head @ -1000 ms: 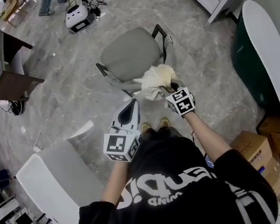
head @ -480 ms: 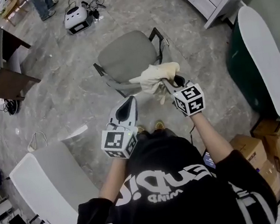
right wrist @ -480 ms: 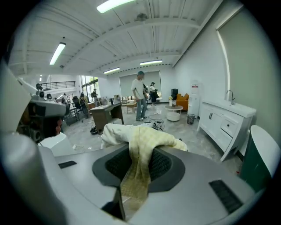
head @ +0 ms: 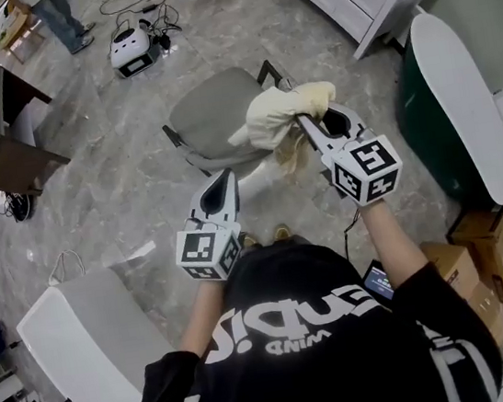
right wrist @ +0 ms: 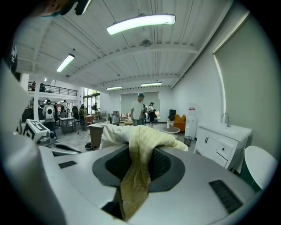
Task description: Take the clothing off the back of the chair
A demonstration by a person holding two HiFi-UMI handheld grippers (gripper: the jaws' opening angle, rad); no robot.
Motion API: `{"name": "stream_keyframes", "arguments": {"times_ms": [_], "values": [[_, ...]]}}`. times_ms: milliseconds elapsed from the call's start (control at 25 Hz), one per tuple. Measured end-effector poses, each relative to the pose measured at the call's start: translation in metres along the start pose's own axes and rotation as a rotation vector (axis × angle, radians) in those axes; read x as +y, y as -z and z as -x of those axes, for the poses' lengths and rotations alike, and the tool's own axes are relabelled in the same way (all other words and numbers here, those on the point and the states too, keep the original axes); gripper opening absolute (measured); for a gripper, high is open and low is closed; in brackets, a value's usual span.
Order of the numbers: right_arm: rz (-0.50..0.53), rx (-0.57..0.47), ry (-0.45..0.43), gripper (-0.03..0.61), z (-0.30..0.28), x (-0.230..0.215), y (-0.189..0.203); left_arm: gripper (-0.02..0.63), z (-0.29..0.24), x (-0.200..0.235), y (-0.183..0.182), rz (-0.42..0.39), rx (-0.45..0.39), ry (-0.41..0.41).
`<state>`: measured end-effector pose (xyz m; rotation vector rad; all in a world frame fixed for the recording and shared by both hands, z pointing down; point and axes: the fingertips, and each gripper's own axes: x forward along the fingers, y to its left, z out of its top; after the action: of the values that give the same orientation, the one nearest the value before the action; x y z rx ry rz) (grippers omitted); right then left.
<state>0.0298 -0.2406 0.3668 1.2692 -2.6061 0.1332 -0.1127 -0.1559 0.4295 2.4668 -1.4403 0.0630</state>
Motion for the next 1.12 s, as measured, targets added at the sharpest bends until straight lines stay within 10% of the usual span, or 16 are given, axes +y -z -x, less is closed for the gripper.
{"name": "stream_keyframes", "arguments": {"times_ms": [480, 1120], "values": [[0.001, -0.113, 0.072, 0.103, 0.065, -0.014, -0.049, 0.014, -0.013, -0.030, -0.020, -0.036, -0.032, 0.079], [-0.106, -0.061, 0.122, 0.103, 0.149, 0.008, 0.013, 0.014, -0.012, -0.058, -0.031, -0.065, -0.040, 0.150]]}}
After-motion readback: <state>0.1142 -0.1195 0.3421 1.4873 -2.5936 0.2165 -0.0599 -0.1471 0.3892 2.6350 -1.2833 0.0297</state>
